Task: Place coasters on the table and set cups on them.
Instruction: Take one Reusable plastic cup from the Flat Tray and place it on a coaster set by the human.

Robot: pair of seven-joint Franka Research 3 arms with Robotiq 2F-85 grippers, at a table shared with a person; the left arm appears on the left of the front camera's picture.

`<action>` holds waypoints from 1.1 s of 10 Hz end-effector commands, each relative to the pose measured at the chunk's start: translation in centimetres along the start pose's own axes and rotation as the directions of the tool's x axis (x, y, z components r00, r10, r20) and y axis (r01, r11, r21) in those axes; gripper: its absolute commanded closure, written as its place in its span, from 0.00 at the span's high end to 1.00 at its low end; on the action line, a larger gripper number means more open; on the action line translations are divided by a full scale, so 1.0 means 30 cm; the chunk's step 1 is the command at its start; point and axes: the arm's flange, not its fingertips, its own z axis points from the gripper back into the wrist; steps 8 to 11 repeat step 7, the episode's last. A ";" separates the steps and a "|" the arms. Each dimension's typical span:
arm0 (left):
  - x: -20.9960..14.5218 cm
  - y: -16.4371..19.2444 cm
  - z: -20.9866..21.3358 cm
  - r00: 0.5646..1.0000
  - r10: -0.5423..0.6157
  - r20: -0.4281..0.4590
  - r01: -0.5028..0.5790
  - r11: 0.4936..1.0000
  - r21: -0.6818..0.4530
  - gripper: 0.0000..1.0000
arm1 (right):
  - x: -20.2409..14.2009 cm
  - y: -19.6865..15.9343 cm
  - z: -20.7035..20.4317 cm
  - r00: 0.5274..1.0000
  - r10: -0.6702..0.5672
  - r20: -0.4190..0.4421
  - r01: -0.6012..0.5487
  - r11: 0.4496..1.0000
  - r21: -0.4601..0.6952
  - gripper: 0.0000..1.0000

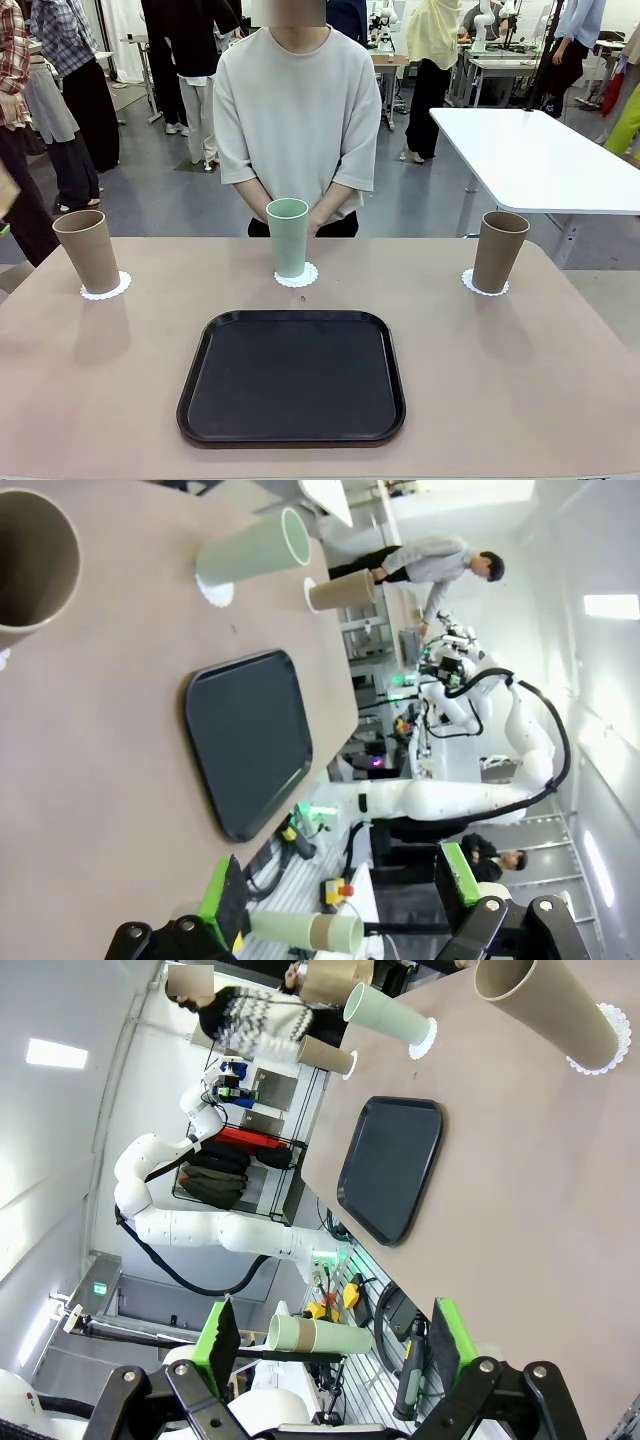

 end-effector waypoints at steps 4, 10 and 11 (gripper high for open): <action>-0.003 0.012 0.006 1.000 0.003 0.022 -0.002 1.000 -0.006 1.00 | 0.002 0.001 -0.001 1.000 0.004 0.002 -0.004 1.000 0.001 1.00; -0.003 0.012 0.006 1.000 0.003 0.022 -0.002 1.000 -0.006 1.00 | 0.002 0.001 -0.001 1.000 0.004 0.002 -0.004 1.000 0.001 1.00; -0.003 0.012 0.006 1.000 0.003 0.022 -0.002 1.000 -0.006 1.00 | 0.002 0.001 -0.001 1.000 0.004 0.002 -0.004 1.000 0.001 1.00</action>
